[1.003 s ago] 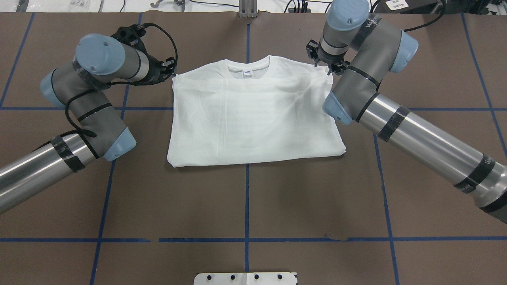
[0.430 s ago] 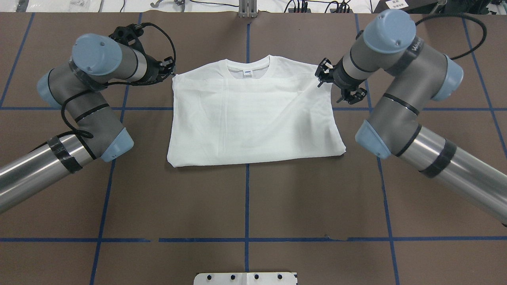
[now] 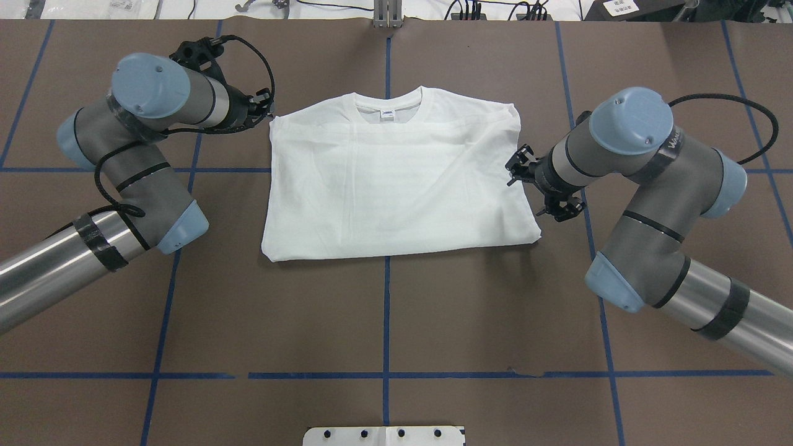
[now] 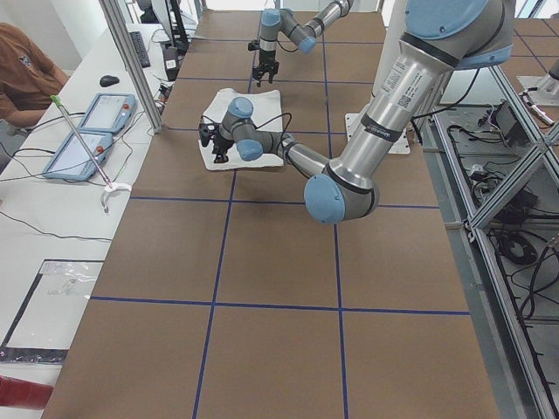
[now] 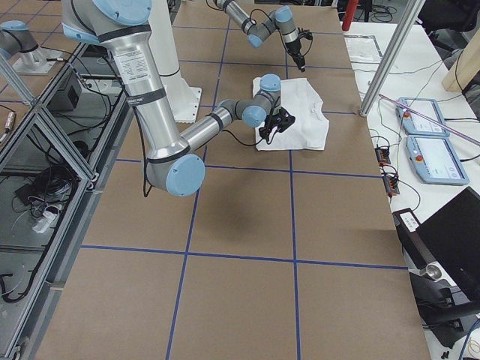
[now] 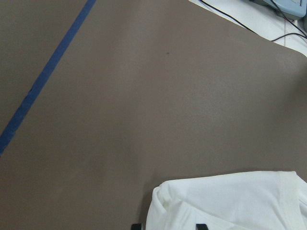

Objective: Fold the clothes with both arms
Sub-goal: 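Move the right gripper down to the folded shirt's side edge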

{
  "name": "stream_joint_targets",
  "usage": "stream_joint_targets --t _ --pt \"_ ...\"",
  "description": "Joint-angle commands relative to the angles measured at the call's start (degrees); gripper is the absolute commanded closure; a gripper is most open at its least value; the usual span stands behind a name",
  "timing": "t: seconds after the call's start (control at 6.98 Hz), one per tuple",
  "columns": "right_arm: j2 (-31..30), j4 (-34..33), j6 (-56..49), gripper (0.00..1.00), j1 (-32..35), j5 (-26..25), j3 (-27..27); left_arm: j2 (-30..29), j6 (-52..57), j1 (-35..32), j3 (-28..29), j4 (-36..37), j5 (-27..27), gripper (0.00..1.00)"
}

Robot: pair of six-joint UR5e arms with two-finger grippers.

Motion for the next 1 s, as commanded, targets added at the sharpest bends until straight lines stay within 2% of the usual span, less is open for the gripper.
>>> stream_joint_targets --t 0.0,0.29,0.72,0.86 --pt "-3.8 7.7 6.4 0.21 -2.6 -1.9 -0.3 0.0 0.0 0.0 -0.5 0.3 0.1 0.52" --pt "-3.4 7.8 6.3 0.21 -4.9 -4.3 -2.4 0.0 0.0 0.0 -0.6 0.3 0.1 0.52" --pt "-3.9 7.7 6.3 0.24 -4.8 -4.2 -1.0 -0.2 -0.1 0.0 -0.6 0.4 0.1 0.52" --pt "-4.1 7.6 6.4 0.6 -4.8 -4.1 -0.8 0.0 -0.1 0.0 -1.5 0.7 0.1 0.52"
